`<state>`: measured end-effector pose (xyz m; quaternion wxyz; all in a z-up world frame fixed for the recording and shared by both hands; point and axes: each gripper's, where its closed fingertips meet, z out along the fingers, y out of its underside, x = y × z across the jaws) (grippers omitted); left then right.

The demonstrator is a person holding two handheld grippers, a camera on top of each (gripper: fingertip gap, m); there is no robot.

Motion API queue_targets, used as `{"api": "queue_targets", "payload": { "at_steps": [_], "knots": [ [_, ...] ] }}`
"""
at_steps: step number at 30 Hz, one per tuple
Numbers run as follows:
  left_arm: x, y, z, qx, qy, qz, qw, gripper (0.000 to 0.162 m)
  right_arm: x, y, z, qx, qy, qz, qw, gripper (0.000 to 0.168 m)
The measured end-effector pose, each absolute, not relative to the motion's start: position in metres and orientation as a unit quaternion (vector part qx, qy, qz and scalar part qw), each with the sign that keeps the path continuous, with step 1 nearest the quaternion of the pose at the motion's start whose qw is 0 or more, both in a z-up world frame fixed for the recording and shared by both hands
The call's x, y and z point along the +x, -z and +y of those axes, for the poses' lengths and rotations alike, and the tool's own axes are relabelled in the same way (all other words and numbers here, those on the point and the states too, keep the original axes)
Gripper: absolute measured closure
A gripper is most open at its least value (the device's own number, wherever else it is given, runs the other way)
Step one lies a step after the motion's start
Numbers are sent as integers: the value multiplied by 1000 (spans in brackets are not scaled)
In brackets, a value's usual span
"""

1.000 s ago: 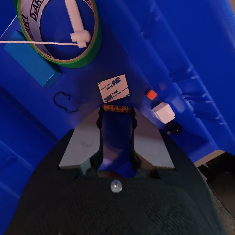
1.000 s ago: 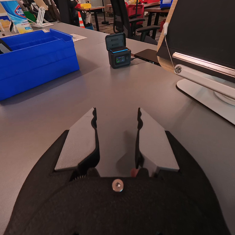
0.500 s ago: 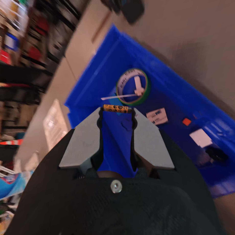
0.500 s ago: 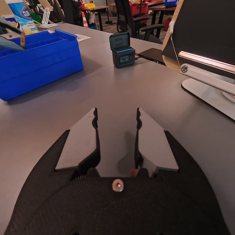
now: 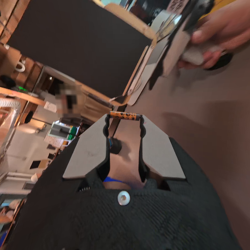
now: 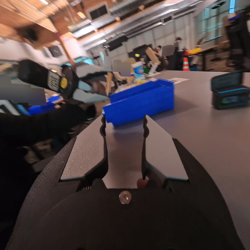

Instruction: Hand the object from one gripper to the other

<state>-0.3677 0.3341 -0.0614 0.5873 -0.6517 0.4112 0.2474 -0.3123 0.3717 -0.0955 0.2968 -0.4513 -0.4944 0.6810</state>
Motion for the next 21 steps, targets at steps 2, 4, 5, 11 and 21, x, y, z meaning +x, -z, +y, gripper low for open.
{"api": "queue_targets", "payload": {
  "at_steps": [2,4,5,11,21],
  "knots": [
    [-339,68,339,-632,-242,434,595,118,-306,84,361,-422,-722,-485,256,118],
    [-321,74,345,-617,-239,447,602,118,-301,79,352,-403,-741,-487,227,120],
    [-316,75,349,-610,-239,449,608,118,-300,79,350,-399,-742,-489,225,120],
    [-290,82,369,-573,-233,434,655,118,-303,85,352,-417,-722,-499,237,141],
    [-299,132,422,-710,-83,357,602,116,-306,126,433,-549,-546,-502,386,162]
  ]
}}
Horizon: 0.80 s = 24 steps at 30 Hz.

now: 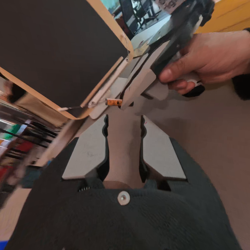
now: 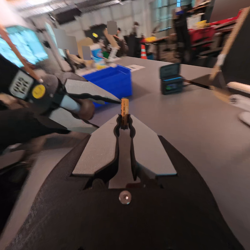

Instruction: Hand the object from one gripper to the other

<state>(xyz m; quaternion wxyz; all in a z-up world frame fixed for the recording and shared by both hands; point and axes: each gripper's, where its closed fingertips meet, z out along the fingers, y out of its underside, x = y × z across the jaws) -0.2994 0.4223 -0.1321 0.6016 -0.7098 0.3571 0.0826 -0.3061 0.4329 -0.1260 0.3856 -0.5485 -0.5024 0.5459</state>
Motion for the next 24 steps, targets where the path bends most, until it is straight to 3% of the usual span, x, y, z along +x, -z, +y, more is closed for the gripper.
{"api": "queue_targets", "payload": {
  "at_steps": [12,21,24],
  "knots": [
    [-290,142,459,-729,335,199,562,126,-294,143,476,-453,-190,-617,615,162],
    [-314,133,467,-726,375,102,567,135,-302,146,477,-386,-71,-653,647,162],
    [-311,138,464,-740,379,104,547,130,-305,144,469,-364,-55,-658,656,162]
  ]
}}
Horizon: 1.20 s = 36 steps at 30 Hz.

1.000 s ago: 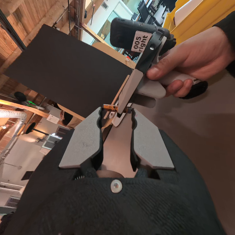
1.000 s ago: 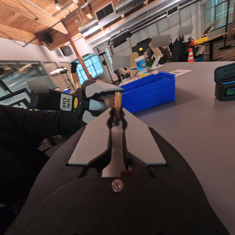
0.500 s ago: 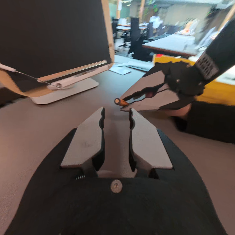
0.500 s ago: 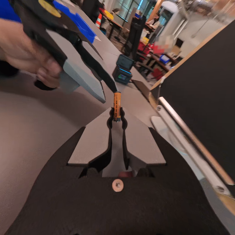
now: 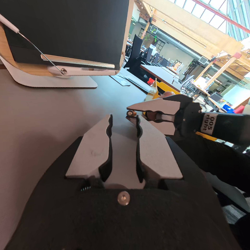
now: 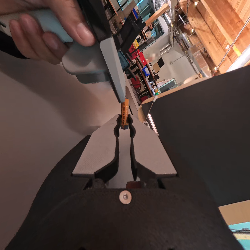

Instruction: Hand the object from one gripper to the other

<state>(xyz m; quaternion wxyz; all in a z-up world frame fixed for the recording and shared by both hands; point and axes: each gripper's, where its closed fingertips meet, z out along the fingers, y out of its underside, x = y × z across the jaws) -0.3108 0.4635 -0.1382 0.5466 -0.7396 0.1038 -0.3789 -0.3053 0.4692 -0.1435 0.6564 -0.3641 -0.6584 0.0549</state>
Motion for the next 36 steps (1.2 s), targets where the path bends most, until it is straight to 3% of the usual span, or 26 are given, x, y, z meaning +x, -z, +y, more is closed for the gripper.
{"api": "queue_targets", "payload": {
  "at_steps": [3,9,17,19,30,36],
  "knots": [
    [-309,142,463,-745,393,94,531,125,-308,146,465,-354,-39,-665,656,162],
    [-312,145,459,-744,403,91,524,141,-309,151,463,-355,-42,-670,650,162],
    [-325,160,467,-760,357,88,536,135,-302,144,473,-395,-90,-642,651,162],
    [-326,160,467,-757,357,92,540,145,-302,145,473,-398,-95,-642,649,162],
    [-327,158,466,-758,334,95,552,127,-301,146,475,-403,-98,-640,647,162],
    [-322,154,463,-748,365,89,547,126,-304,149,471,-382,-67,-657,647,162]
  ]
}}
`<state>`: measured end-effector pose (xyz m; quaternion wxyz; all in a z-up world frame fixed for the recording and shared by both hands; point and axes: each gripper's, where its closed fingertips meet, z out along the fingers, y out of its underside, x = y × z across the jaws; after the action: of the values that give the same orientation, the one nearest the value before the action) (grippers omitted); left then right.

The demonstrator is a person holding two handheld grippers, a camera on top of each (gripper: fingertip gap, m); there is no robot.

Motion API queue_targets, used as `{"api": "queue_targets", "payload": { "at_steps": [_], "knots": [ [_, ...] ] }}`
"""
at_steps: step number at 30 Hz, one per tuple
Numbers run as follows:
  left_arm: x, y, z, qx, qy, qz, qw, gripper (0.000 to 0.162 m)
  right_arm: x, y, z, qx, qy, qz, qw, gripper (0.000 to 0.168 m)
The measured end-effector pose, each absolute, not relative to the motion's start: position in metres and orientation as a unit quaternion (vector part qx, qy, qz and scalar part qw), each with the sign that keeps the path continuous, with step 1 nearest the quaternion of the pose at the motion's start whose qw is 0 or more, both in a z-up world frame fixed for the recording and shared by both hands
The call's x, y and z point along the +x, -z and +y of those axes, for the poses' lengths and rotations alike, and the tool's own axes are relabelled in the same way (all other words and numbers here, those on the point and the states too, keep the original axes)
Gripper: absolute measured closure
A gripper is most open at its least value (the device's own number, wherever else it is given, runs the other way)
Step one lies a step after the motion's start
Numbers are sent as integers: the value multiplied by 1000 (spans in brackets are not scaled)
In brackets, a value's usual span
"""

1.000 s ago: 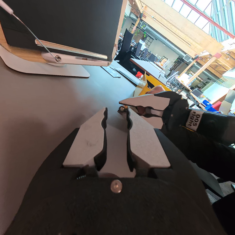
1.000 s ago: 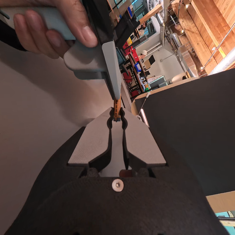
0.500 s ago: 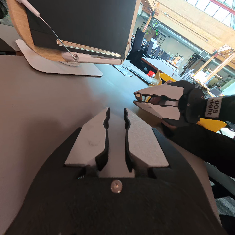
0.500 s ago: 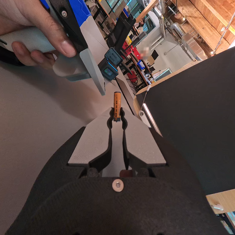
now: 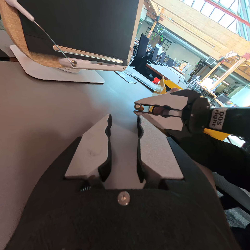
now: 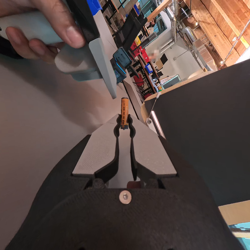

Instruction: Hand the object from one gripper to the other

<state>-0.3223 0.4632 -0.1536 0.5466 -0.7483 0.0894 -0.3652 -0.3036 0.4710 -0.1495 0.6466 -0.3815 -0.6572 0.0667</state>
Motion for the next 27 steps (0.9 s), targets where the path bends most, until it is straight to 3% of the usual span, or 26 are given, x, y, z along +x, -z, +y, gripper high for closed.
{"api": "queue_targets", "payload": {
  "at_steps": [15,20,27],
  "knots": [
    [-308,146,453,-727,422,113,529,138,-312,155,456,-353,-59,-679,641,162],
    [-304,148,451,-729,423,128,523,152,-315,156,452,-343,-51,-684,642,162],
    [-302,148,450,-726,434,128,518,154,-316,156,450,-344,-61,-685,639,162]
  ]
}}
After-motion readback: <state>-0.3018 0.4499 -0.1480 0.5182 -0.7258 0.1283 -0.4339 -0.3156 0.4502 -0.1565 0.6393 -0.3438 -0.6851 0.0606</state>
